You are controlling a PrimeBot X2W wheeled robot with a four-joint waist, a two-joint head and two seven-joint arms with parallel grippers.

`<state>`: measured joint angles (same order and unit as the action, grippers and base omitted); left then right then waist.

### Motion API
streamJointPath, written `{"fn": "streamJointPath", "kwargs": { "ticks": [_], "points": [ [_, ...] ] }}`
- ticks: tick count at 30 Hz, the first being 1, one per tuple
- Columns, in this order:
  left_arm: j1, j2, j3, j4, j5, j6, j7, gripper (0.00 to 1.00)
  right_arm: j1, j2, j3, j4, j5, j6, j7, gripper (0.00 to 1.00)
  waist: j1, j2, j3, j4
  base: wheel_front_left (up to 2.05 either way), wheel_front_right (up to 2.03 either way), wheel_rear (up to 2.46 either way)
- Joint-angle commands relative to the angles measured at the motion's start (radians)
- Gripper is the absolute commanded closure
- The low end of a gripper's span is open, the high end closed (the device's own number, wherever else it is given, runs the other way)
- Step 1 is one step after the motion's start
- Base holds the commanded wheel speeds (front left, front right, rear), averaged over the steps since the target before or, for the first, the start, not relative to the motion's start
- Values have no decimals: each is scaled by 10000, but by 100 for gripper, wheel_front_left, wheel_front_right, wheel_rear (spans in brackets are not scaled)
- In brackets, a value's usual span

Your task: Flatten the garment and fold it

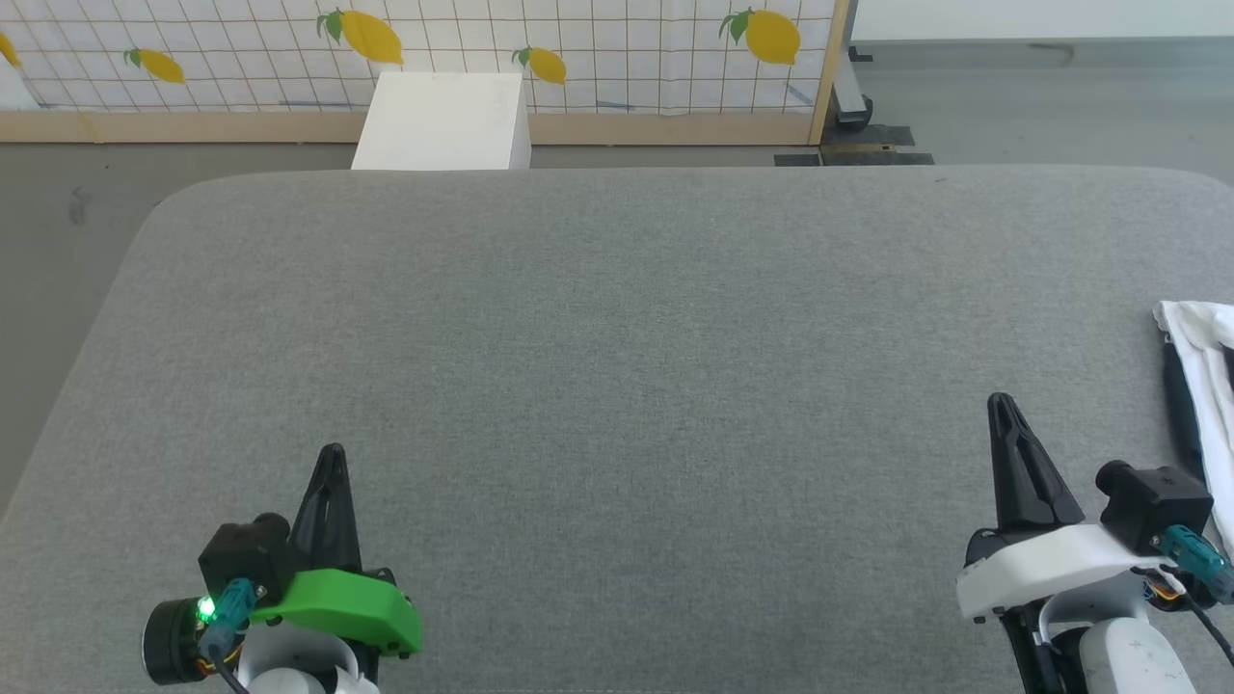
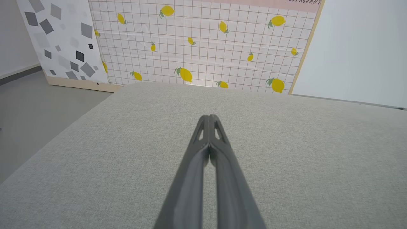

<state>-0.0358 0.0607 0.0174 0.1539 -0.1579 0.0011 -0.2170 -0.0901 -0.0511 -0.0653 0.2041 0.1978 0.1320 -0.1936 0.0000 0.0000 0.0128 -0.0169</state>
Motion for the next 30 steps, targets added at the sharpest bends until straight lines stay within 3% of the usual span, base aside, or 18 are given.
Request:
{"fn": "streamJointPath", "kwargs": {
  "ticks": [1, 30],
  "points": [
    [65, -17, -14, -61, 95, -2, 69, 100, 140, 2, 37, -104, -100, -2, 66, 100, 0, 0, -2, 3, 0, 0, 0],
    [150, -43, -61, -490, 526, -4, 679, 100, 361, 4, 216, -667, -646, -6, 609, 100, 0, 0, -38, 51, 0, 0, 0]
  ]
}}
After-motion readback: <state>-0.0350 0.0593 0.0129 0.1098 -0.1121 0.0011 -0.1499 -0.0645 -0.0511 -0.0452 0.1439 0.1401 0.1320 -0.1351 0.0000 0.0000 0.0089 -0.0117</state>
